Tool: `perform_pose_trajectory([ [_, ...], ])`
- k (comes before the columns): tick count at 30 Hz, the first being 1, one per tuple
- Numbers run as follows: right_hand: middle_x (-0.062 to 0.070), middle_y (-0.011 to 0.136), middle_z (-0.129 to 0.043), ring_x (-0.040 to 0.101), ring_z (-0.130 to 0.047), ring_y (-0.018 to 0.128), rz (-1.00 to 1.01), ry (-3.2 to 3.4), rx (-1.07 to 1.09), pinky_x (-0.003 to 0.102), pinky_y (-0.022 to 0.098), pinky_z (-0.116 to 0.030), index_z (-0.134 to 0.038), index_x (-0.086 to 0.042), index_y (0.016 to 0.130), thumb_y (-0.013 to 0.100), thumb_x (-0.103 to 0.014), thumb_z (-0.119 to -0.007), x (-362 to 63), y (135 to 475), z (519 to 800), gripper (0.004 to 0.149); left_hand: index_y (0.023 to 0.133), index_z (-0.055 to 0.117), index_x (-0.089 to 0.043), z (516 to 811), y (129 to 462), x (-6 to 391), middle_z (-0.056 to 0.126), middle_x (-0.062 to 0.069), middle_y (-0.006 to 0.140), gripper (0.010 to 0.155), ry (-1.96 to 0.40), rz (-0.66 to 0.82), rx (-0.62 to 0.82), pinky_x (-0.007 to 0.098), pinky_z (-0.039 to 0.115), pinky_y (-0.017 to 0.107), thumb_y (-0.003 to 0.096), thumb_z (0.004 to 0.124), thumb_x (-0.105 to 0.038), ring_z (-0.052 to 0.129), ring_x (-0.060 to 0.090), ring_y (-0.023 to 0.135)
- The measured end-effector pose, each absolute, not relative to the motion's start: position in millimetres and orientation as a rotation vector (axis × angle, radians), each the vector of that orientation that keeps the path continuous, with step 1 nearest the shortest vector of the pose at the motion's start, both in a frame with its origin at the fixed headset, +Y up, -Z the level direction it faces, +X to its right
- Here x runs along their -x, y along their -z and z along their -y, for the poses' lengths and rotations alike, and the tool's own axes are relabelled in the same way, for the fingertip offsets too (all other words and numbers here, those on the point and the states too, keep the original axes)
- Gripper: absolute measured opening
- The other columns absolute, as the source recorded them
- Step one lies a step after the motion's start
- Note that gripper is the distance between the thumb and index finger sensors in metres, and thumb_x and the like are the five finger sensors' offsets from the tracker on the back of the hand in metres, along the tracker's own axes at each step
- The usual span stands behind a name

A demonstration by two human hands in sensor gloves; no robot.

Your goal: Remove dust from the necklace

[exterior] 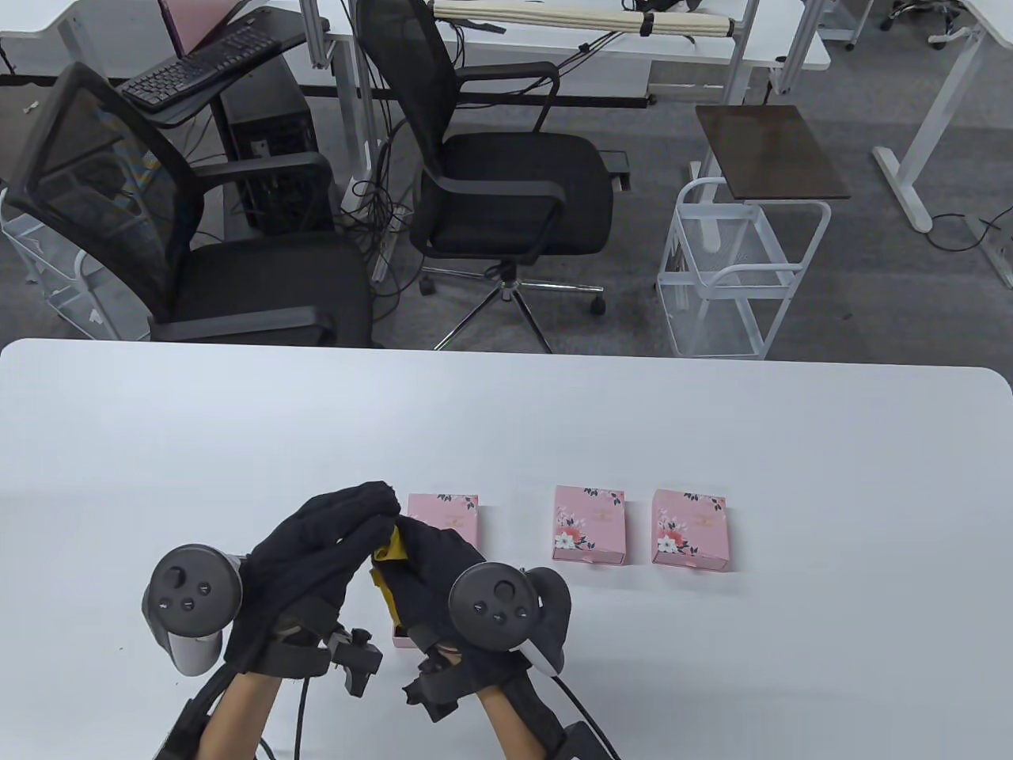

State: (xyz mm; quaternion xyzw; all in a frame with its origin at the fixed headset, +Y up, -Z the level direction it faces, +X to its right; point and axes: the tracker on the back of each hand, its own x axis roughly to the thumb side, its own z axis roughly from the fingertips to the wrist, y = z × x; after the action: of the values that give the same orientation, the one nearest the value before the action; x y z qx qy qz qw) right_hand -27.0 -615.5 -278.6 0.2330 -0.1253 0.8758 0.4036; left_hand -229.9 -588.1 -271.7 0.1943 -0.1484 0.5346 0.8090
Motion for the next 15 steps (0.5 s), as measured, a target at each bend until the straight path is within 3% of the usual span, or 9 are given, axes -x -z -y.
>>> perform_pose_trajectory([
  [5, 0.016, 0.075, -0.092, 0.036, -0.093, 0.058, 0.318, -2.219, -0.576, 0.055, 0.055, -0.076, -0.075, -0.005, 0.095, 0.064, -0.033, -0.076, 29, 278, 618, 0.041, 0.083, 0.095, -0.032, 589, 272, 232, 0.100, -0.002, 0.089, 0.035, -1.162, 0.315, -0.411, 0.044, 0.082, 0.058, 0.0509, 0.092, -0.045, 0.093, 0.023, 0.081],
  [11, 0.019, 0.083, -0.090, 0.040, -0.092, 0.065, 0.296, -2.243, -0.608, 0.057, 0.057, -0.074, -0.073, -0.007, 0.098, 0.063, -0.029, -0.078, 31, 279, 619, 0.041, 0.083, 0.095, -0.032, 585, 271, 237, 0.100, 0.000, 0.089, 0.035, -1.179, 0.314, -0.428, 0.044, 0.082, 0.058, 0.0511, 0.092, -0.045, 0.093, 0.023, 0.081],
  [15, 0.015, 0.074, -0.093, 0.036, -0.094, 0.057, 0.283, -2.233, -0.595, 0.054, 0.054, -0.077, -0.075, -0.006, 0.094, 0.064, -0.035, -0.073, 32, 280, 623, 0.042, 0.083, 0.095, -0.032, 583, 270, 241, 0.101, -0.001, 0.088, 0.035, -1.190, 0.313, -0.436, 0.043, 0.082, 0.057, 0.0512, 0.092, -0.046, 0.094, 0.022, 0.078],
])
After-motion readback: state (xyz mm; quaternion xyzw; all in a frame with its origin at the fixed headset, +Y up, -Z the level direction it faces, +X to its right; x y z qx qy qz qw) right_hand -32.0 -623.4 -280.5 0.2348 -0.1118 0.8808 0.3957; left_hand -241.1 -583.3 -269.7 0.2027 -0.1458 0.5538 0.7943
